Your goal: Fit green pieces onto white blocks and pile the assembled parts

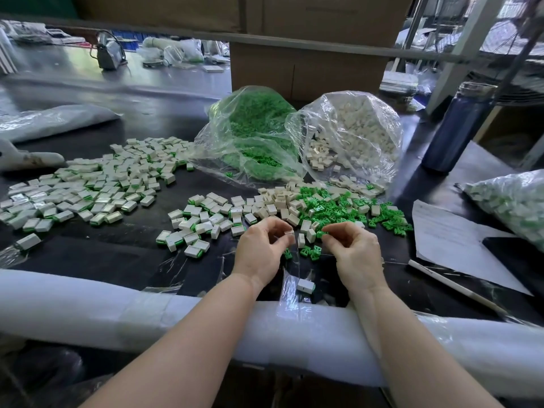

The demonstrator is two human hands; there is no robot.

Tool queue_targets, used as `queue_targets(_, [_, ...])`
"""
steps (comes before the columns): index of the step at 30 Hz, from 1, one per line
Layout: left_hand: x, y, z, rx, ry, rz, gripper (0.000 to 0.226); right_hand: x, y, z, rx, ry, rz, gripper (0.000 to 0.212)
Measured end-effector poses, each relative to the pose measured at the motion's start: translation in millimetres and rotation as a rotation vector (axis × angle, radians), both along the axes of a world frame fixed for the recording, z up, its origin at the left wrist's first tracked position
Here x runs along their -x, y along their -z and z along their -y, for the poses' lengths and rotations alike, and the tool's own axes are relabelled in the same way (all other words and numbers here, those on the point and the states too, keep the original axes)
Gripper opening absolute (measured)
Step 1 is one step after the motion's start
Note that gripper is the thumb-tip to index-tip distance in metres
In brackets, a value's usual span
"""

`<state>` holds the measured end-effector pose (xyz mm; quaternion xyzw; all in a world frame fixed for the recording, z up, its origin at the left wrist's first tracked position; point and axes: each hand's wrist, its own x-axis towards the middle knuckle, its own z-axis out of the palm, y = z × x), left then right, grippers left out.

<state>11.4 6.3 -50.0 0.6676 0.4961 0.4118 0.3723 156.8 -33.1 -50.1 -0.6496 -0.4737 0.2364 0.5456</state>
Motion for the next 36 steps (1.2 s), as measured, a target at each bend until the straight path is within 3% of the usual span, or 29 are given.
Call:
queue_targets(10, [-2.0, 0.1, 4.5, -0.008, 0.049, -0.250, 0.008, 0.2, -0.4, 2.9, -0.026, -0.028, 0.038, 0.017])
queue_targets(13, [-1.8, -0.5, 5.0, -0.003, 0.122, -0.244, 0.006, 0.3, -0.2, 2.8, -0.034, -0.043, 0.035, 0.018])
queue_targets(17, [0.8, 0.3, 4.2, 0.035, 0.130, -0.170, 0.021, 2.4, -0.4, 2.4, -0.042, -0.076, 0.042, 0.022])
queue_targets(31, [0.1, 2.5, 2.3, 0.018, 0.192, -0.093, 0.007, 4.4, -3.1, 3.8, -0.025, -0.141, 0.067, 0.012])
queue_targets(36, [0.5, 1.4, 2.6, 0.047, 0.213, -0.031, 0.012, 5.1, -3.6, 3.8, -0.020, -0.160, 0.050, 0.010])
